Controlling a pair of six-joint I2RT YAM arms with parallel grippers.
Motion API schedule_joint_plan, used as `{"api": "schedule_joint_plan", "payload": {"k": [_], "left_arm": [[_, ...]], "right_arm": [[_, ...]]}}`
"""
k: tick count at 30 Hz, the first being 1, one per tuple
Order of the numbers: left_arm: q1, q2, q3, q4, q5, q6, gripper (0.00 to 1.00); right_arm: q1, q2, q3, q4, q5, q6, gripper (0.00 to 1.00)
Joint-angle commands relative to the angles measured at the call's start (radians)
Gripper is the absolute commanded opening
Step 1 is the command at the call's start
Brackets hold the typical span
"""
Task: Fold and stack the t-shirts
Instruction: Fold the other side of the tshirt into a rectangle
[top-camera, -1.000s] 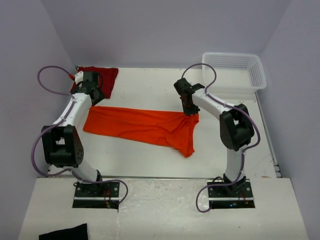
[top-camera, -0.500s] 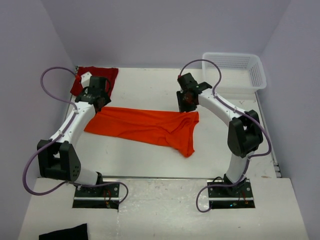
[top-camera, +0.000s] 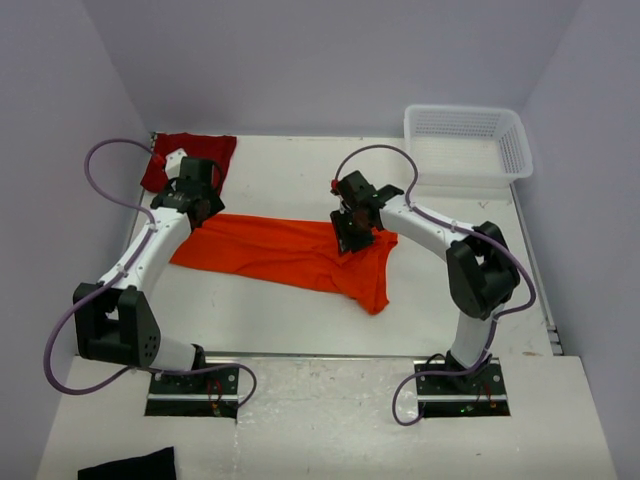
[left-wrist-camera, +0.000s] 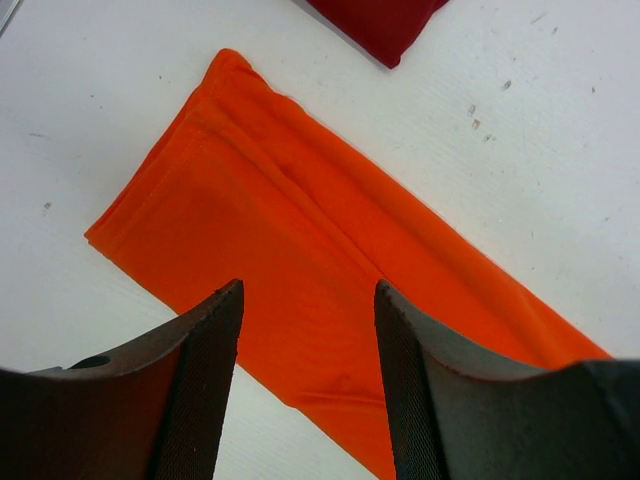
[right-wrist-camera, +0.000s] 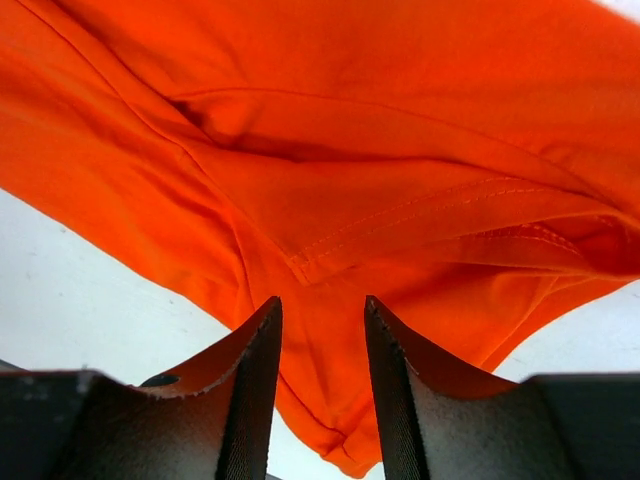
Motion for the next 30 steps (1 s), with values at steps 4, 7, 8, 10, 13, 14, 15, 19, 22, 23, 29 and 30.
{"api": "schedule_joint_plan", "payload": {"k": [4,7,8,10,13,14,15,19,22,23,29,30], "left_arm": [[-0.009,-0.032,-0.024,0.04,0.02,0.02,0.57],[-0.007,-0.032,-0.024,0.041,0.024,0.02,0.57],[-0.009,-0.032,-0.024,0.041,0.024,0.02,0.57],[-0.007,-0.034,-0.023,0.041,0.024,0.022,0.57],[-0.007,-0.035,-0.022,0.041,0.026,0.023,0.57],[-0.009,-0.038,-0.022,0.041,0.024,0.025,0.57],[-0.009,-0.037,-0.024,0.041,0.023,0.026,0.57],[-0.007,-0.037,-0.026,0.041,0.017,0.031,0.57],[-0.007,-0.032,-0.029,0.043,0.018,0.031,0.57],[-0.009,-0.029,-0.029,0.043,0.018,0.031,0.57],[-0.007,-0.032,-0.029,0.043,0.021,0.031,0.57],[-0.007,-0.035,-0.029,0.043,0.02,0.032,0.57]], "right_arm": [[0.007,0.02,-0.027,0.05,-0.03,0.014,0.41],[0.013,0.034,-0.032,0.064,-0.031,0.017,0.4],[0.014,0.037,-0.032,0.07,-0.034,0.017,0.4],[0.017,0.049,-0.032,0.075,-0.042,0.02,0.39],[0.02,0.06,-0.03,0.082,-0.05,0.025,0.38],[0.02,0.063,-0.032,0.085,-0.051,0.025,0.37],[0.022,0.066,-0.036,0.087,-0.051,0.025,0.37],[0.023,0.069,-0.05,0.098,-0.05,0.028,0.37],[0.022,0.068,-0.062,0.107,-0.05,0.029,0.36],[0.023,0.072,-0.064,0.107,-0.047,0.029,0.35],[0.023,0.08,-0.058,0.105,-0.042,0.031,0.25],[0.022,0.082,-0.058,0.107,-0.042,0.031,0.25]]}}
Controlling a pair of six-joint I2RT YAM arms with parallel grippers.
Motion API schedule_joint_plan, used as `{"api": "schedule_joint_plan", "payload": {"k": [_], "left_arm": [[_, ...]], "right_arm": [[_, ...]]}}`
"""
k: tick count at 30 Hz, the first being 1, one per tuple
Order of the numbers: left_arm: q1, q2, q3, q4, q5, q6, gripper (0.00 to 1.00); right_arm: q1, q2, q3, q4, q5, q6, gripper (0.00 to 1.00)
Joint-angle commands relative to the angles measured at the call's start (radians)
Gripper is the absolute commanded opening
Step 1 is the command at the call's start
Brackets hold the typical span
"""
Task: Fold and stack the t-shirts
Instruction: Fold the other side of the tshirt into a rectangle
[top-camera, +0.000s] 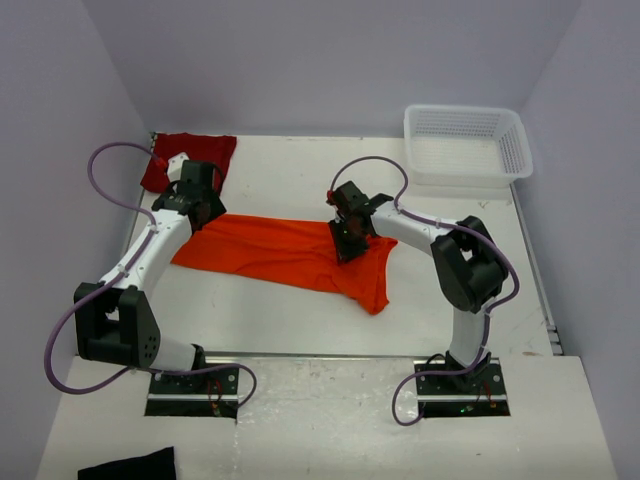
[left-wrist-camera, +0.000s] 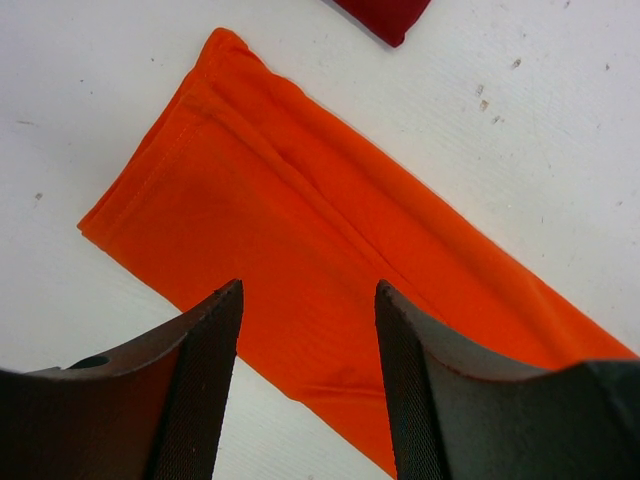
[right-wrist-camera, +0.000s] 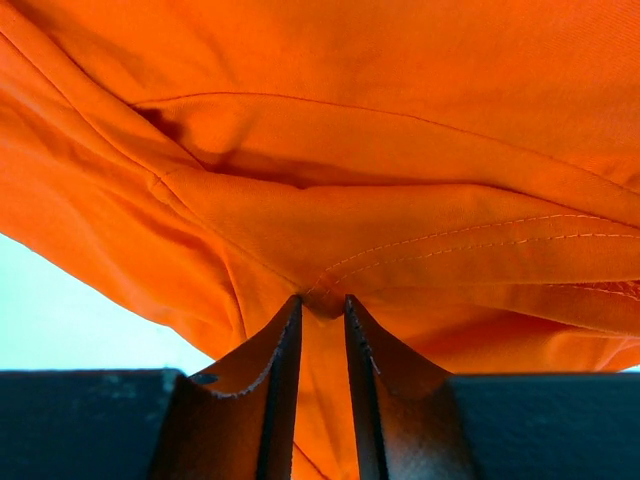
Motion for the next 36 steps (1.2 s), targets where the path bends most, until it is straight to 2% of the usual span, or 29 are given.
{"api": "schedule_joint_plan", "payload": {"k": [1,6,10,15,25,36], "left_arm": [[-0.008,-0.033,0.0,0.037,-0.004,0.029,0.57],[-0.008,-0.033,0.0,0.037,-0.002,0.03,0.57],[-0.008,-0.029,-0.005,0.038,-0.004,0.032,0.57],[-0.007,-0.028,-0.016,0.04,-0.007,0.034,0.57],[-0.007,-0.026,-0.023,0.046,0.001,0.035,0.57],[-0.007,-0.023,-0.026,0.052,0.001,0.043,0.57]], "right_arm": [[0.005,0.009,0.001,0.021,-0.015,0.008,0.24],[0.005,0.02,0.0,0.027,-0.015,0.009,0.19],[0.005,0.032,0.013,0.029,-0.013,0.009,0.08],[0.005,0.024,0.046,0.004,0.031,0.005,0.0],[0.005,0.032,0.194,-0.083,0.088,-0.015,0.0],[-0.014,0.174,0.438,-0.157,0.105,-0.054,0.0]]}}
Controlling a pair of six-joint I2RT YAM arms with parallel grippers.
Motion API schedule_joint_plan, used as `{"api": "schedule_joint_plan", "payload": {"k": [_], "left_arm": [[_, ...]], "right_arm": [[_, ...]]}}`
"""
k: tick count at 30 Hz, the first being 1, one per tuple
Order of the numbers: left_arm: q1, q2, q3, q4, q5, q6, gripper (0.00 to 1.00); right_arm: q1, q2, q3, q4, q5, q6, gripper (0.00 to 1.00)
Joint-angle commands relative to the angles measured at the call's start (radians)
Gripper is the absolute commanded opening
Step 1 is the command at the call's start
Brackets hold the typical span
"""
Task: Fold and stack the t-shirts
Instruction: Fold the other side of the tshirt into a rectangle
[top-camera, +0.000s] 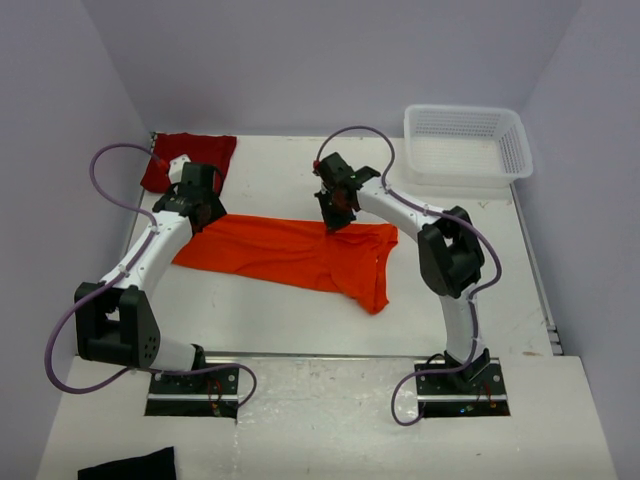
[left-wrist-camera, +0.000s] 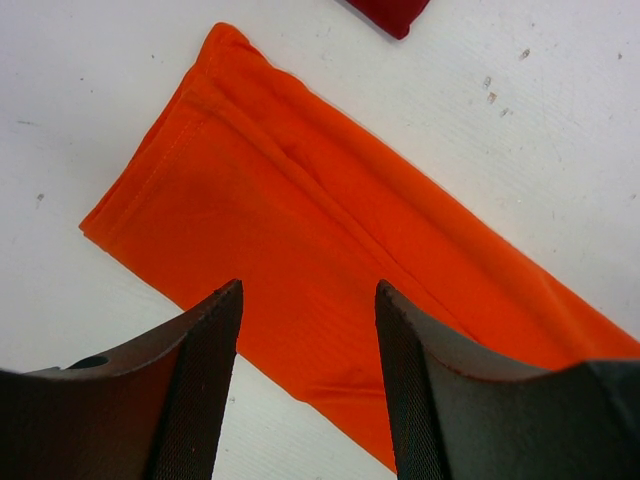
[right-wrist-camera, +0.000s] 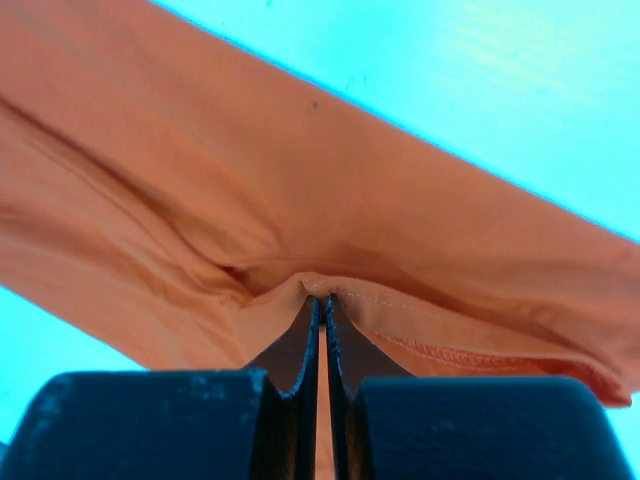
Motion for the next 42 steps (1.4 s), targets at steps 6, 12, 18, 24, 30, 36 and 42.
{"api": "schedule_joint_plan", "payload": {"k": [6,12,18,24,30,36,42], "left_arm": [[-0.008,0.002,-0.004,0.039,0.008,0.024,0.57],[-0.006,0.011,-0.008,0.046,0.011,0.024,0.57],[-0.008,0.015,-0.007,0.049,0.018,0.022,0.57],[-0.011,0.023,-0.017,0.057,0.05,0.008,0.57],[-0.017,0.006,-0.019,0.057,0.041,0.014,0.57],[-0.017,0.008,-0.025,0.059,0.041,0.018,0.57],[-0.017,0.011,-0.025,0.057,0.045,0.018,0.57]], "right_arm": [[-0.029,0.097,0.198,-0.079,0.049,-0.048,0.0],[-0.049,0.168,0.301,-0.119,0.029,-0.074,0.0],[-0.049,0.147,0.245,-0.105,0.024,-0.063,0.46],[-0.072,0.021,0.117,-0.051,0.148,-0.009,0.5],[-0.147,-0.021,0.028,-0.047,0.15,0.005,0.48],[-0.19,-0.036,-0.021,-0.025,0.148,-0.006,0.47],[-0.223,-0.034,-0.05,-0.007,0.133,-0.015,0.45]]}}
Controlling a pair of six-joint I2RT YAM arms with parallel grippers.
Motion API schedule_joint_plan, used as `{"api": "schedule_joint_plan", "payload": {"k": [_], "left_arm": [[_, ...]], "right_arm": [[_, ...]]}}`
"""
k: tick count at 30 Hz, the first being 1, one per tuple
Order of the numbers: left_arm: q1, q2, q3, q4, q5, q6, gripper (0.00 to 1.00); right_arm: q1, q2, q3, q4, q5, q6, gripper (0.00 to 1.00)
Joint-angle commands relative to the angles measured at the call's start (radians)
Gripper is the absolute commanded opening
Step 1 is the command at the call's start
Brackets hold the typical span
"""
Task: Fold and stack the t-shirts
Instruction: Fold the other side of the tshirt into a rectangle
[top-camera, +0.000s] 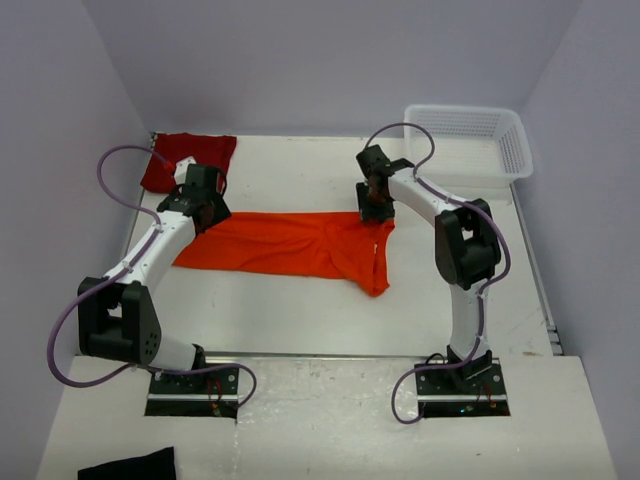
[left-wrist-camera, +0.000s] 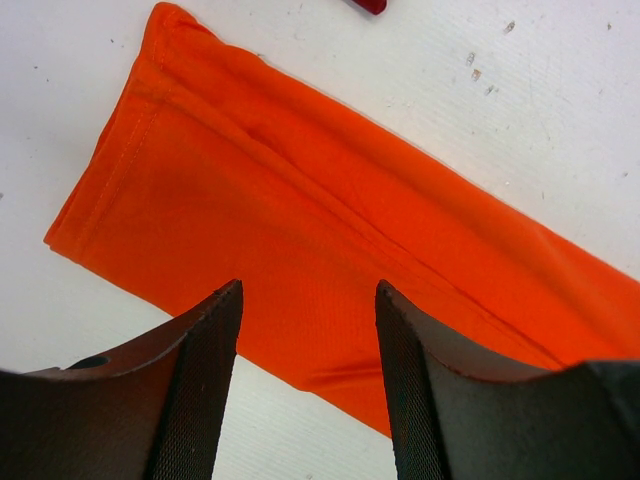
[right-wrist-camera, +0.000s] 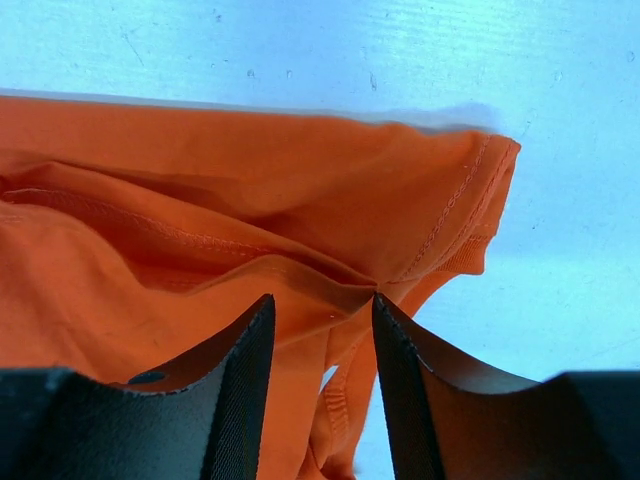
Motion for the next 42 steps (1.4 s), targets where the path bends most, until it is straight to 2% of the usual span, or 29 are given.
{"api": "schedule_joint_plan", "payload": {"k": [1,8,10,15,21,25,33,40,41,42], "left_arm": [[-0.005,-0.01,-0.009,0.03,0.003,0.019,0.57],[-0.006,-0.012,-0.006,0.029,-0.001,0.026,0.57],[-0.005,-0.01,-0.006,0.029,0.002,0.026,0.57],[-0.005,-0.012,-0.009,0.029,-0.001,0.026,0.57],[-0.005,-0.013,-0.014,0.029,-0.003,0.027,0.57],[-0.005,-0.013,-0.017,0.029,0.0,0.024,0.57],[-0.005,-0.015,-0.022,0.032,0.006,0.022,0.57],[-0.005,-0.012,-0.017,0.03,0.006,0.026,0.57],[-0.005,-0.013,-0.016,0.03,0.008,0.027,0.57],[-0.005,-0.015,-0.016,0.029,0.008,0.029,0.57]], "right_arm": [[-0.013,-0.049,-0.005,0.036,-0.006,0.004,0.44],[-0.022,-0.045,-0.024,0.057,-0.023,0.007,0.35],[-0.024,-0.045,-0.022,0.057,-0.021,0.005,0.28],[-0.033,-0.047,-0.019,0.063,-0.033,0.001,0.19],[-0.038,-0.059,-0.014,0.068,-0.029,-0.005,0.0],[-0.038,-0.125,-0.013,0.068,-0.02,-0.016,0.0],[-0.036,-0.156,0.061,0.007,-0.039,-0.044,0.0],[-0.039,-0.013,0.249,-0.084,-0.069,-0.101,0.01],[-0.039,0.002,0.262,-0.084,-0.073,-0.102,0.05],[-0.039,0.014,0.271,-0.082,-0.072,-0.102,0.16]]}}
